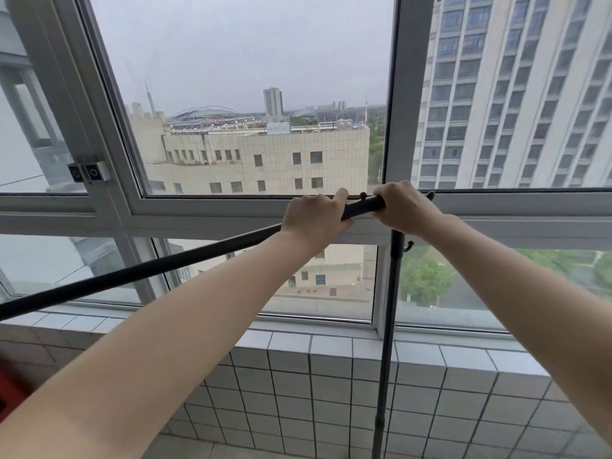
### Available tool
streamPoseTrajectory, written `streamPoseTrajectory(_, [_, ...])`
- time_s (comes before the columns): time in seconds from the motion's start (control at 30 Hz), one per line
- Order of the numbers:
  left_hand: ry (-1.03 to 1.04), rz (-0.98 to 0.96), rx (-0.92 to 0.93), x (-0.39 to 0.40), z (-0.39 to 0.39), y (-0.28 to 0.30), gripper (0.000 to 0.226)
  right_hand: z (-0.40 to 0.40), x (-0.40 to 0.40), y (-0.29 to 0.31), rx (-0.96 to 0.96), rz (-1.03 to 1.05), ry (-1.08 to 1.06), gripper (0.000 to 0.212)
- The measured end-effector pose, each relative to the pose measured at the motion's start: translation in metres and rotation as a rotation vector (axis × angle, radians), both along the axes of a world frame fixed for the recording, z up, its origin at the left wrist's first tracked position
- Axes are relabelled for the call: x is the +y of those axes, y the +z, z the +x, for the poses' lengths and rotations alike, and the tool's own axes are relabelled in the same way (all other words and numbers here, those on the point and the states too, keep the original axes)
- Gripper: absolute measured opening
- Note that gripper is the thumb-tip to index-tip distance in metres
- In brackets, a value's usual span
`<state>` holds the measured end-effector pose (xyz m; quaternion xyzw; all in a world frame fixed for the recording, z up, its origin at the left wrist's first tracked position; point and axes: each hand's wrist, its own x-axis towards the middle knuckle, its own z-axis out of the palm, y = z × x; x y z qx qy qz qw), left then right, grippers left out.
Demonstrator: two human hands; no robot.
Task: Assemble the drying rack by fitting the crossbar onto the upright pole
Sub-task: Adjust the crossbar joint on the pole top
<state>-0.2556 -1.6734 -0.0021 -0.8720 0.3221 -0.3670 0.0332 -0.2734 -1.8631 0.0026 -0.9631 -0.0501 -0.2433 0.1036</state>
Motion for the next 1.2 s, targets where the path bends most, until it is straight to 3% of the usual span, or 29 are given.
streamPoseTrajectory(0.07, [0.01,-0.018,0.047,0.002,-0.006,0.003,0.043,-0.007,0.001,0.004,0.046,-0.028,-0.008,0.011])
streamPoseTrajectory(0.2, [0.022,-0.043,0.092,0.012,-0.013,0.006,0.054,-0.026,0.009,0.013,0.124,-0.081,0.068,0.064])
streamPoseTrajectory(0.3, [0.05,-0.092,0.072,0.042,-0.019,0.004,0.063,-0.033,0.034,0.016,0.092,-0.194,0.138,0.078])
streamPoseTrajectory(0.43, [0.163,-0.099,-0.001,0.145,-0.033,-0.002,0.07,-0.047,0.124,0.02,-0.042,-0.356,0.265,0.068])
streamPoseTrajectory(0.57, [0.131,-0.125,-0.065,0.179,-0.043,-0.008,0.067,-0.049,0.146,0.01,-0.079,-0.355,0.26,0.052])
streamPoseTrajectory(0.67, [0.109,-0.169,-0.111,0.211,-0.054,-0.013,0.058,-0.049,0.175,0.007,-0.053,-0.373,0.283,0.057])
streamPoseTrajectory(0.8, [0.191,-0.172,-0.115,0.303,-0.078,-0.02,0.049,-0.053,0.268,0.008,-0.057,-0.446,0.381,0.054])
streamPoseTrajectory(1.07, [0.388,-0.211,-0.084,0.471,-0.137,-0.04,0.028,-0.073,0.449,-0.01,-0.05,-0.399,0.567,0.049])
streamPoseTrajectory(1.2, [0.452,-0.341,-0.074,0.532,-0.159,-0.059,0.035,-0.081,0.519,-0.026,-0.112,-0.378,0.63,0.045])
